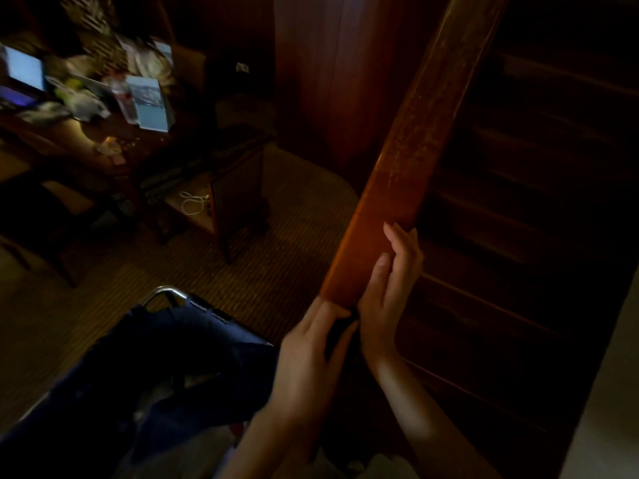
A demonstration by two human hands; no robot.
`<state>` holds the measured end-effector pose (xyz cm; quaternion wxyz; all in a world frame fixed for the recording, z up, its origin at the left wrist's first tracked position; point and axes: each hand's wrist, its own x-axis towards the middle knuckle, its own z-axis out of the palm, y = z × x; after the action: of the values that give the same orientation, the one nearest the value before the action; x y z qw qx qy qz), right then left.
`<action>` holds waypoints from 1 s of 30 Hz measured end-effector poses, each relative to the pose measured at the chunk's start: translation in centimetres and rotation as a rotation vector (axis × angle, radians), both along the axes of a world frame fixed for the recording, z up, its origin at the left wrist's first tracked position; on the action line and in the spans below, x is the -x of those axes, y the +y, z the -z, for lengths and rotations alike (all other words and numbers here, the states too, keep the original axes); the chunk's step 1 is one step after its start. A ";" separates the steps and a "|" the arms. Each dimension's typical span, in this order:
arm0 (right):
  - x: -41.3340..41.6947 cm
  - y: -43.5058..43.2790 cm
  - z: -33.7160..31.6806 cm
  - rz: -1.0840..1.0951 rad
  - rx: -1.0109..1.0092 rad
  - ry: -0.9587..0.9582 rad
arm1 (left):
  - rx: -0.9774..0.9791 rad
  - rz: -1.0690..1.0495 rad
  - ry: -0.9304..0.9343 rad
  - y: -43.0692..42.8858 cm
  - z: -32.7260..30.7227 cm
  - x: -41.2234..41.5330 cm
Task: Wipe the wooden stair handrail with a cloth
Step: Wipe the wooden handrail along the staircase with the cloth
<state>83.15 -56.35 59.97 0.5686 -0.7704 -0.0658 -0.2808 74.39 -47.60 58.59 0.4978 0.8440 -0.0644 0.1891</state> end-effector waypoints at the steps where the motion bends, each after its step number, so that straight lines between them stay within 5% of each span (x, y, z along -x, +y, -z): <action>1: 0.1 -0.7 -0.3 -0.046 -0.073 0.042 | 0.031 -0.052 -0.011 -1.2 -0.3 -0.2; 7: 3.3 -5.9 -0.5 -0.238 -0.356 0.260 | 0.562 -0.364 0.112 -2.5 -3.2 -2.5; 11: 6.5 -5.3 0.2 -0.585 -0.355 0.388 | 0.719 -0.201 0.100 -3.5 -6.8 -2.7; 14: 6.8 -4.1 0.1 -0.495 -0.323 0.406 | 0.784 -0.016 0.155 -4.8 -8.1 -3.1; 17: 5.1 -4.9 -0.4 -0.364 -0.470 0.354 | 0.706 0.080 0.160 -4.6 -7.7 -3.5; 19: 3.6 -6.2 -1.0 -0.239 -0.481 0.296 | 0.479 -0.037 0.098 -3.9 -6.6 -4.0; 22: 1.5 -7.7 -1.3 -0.140 -0.379 0.271 | 0.061 -0.318 0.086 -3.5 -4.4 -4.9; 30: -4.5 -8.2 -4.0 -0.190 0.087 -0.068 | -0.269 -0.405 0.157 -5.1 -4.0 -10.0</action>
<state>87.62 -64.56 63.95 0.5563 -0.7746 -0.1698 -0.2485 84.42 -52.69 62.61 0.3364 0.9104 0.1204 0.2085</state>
